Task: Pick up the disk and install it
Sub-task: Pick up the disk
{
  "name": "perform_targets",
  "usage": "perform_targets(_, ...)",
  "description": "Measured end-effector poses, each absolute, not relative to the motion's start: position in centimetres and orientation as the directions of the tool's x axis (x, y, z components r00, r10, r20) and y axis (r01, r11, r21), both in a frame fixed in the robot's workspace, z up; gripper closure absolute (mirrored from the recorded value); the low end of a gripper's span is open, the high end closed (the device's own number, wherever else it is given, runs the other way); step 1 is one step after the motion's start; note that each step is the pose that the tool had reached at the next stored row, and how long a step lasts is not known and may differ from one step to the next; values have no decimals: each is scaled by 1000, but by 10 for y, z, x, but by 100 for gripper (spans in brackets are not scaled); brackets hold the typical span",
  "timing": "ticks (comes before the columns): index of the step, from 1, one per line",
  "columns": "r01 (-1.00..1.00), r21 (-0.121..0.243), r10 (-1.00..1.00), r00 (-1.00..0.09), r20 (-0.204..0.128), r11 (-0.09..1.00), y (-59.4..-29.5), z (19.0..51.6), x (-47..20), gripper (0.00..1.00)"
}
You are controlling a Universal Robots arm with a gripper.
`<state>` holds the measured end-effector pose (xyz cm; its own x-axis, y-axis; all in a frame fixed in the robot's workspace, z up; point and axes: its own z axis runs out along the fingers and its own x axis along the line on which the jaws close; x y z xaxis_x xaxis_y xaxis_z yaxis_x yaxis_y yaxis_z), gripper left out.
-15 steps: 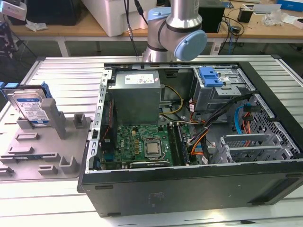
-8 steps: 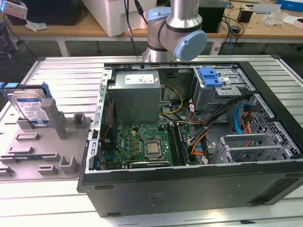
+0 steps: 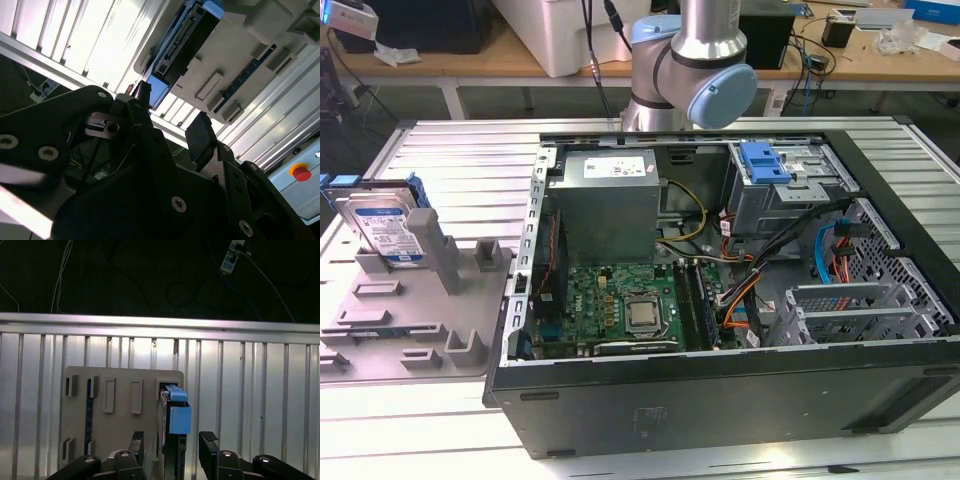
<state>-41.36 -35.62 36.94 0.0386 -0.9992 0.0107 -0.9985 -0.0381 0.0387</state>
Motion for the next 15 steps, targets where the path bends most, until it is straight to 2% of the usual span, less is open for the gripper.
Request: perform_targets(15,-999,39,-999,39,11,-38,-351,364,-414,44)
